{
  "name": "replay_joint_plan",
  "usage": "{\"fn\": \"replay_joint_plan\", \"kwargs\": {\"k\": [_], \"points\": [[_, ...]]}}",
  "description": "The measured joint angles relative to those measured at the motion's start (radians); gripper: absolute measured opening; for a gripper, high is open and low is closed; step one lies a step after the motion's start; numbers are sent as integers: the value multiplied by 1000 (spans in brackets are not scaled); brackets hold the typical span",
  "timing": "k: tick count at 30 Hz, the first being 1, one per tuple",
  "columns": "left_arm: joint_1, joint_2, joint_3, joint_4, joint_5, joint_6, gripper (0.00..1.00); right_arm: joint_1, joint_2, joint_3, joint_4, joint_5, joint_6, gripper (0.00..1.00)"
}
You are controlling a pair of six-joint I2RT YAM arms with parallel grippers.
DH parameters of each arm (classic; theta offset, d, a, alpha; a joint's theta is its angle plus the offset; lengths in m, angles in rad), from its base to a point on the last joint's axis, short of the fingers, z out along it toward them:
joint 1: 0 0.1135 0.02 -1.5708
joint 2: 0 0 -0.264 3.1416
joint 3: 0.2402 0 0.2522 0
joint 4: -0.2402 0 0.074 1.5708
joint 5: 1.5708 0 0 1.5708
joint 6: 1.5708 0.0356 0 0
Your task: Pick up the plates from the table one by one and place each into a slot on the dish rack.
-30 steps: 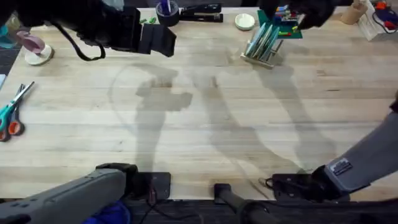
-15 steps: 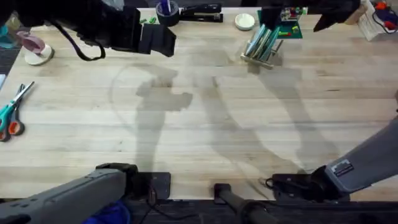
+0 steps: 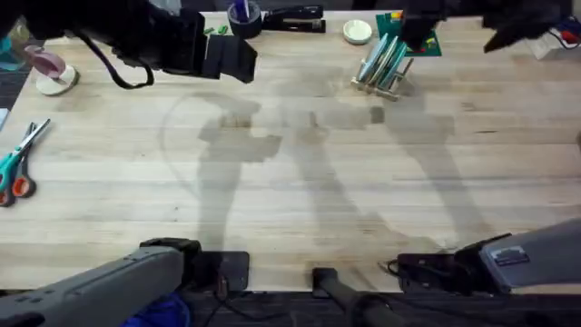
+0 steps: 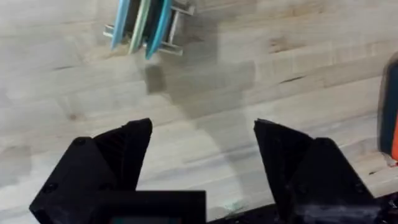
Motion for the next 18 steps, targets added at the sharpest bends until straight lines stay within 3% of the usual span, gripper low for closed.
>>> {"fn": "replay_joint_plan", "kwargs": {"k": [6, 11, 18], "points": [[0, 0, 0, 0, 0, 0, 995, 0, -191, -221, 119, -87, -27, 992], [0, 0, 0, 0, 0, 0, 995, 0, -314, -369, 126, -207, -84, 991], [0, 0, 0, 0, 0, 0, 995, 0, -345, -409, 126, -340, -169, 992]]}}
